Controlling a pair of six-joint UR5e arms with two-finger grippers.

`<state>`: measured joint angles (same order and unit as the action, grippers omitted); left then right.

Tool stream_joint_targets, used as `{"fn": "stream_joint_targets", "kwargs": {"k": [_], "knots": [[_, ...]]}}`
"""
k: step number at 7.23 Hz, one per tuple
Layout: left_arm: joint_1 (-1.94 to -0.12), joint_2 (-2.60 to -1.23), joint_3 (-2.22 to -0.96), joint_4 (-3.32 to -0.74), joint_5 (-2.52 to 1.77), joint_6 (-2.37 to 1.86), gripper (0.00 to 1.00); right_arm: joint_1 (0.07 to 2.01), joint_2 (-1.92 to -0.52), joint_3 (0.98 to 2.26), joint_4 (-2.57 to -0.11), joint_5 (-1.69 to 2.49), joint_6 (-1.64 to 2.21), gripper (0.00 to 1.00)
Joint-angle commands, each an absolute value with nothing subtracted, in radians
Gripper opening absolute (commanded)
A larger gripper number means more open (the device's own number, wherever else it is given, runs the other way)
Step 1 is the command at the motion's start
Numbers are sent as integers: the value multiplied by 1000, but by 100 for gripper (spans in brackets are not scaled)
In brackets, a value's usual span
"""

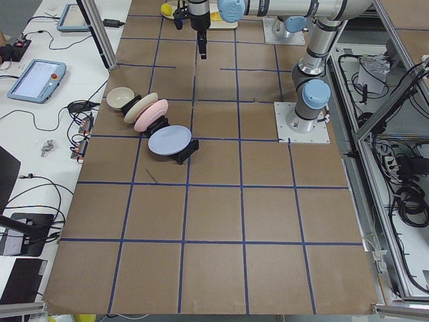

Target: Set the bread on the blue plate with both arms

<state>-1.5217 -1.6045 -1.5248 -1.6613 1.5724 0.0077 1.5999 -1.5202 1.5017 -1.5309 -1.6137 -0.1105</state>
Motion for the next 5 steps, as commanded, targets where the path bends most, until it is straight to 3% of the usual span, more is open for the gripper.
{"fn": "stream_joint_targets", "kwargs": {"k": [1, 5], "knots": [[-1522, -1606, -1525, -1658, 1572, 8, 100, 1600, -1519, 1502, -1531, -1614, -110, 100], [-1471, -1617, -1523, -1651, 1577, 165, 100, 1600, -1517, 1502, -1531, -1614, -106, 100]]}}
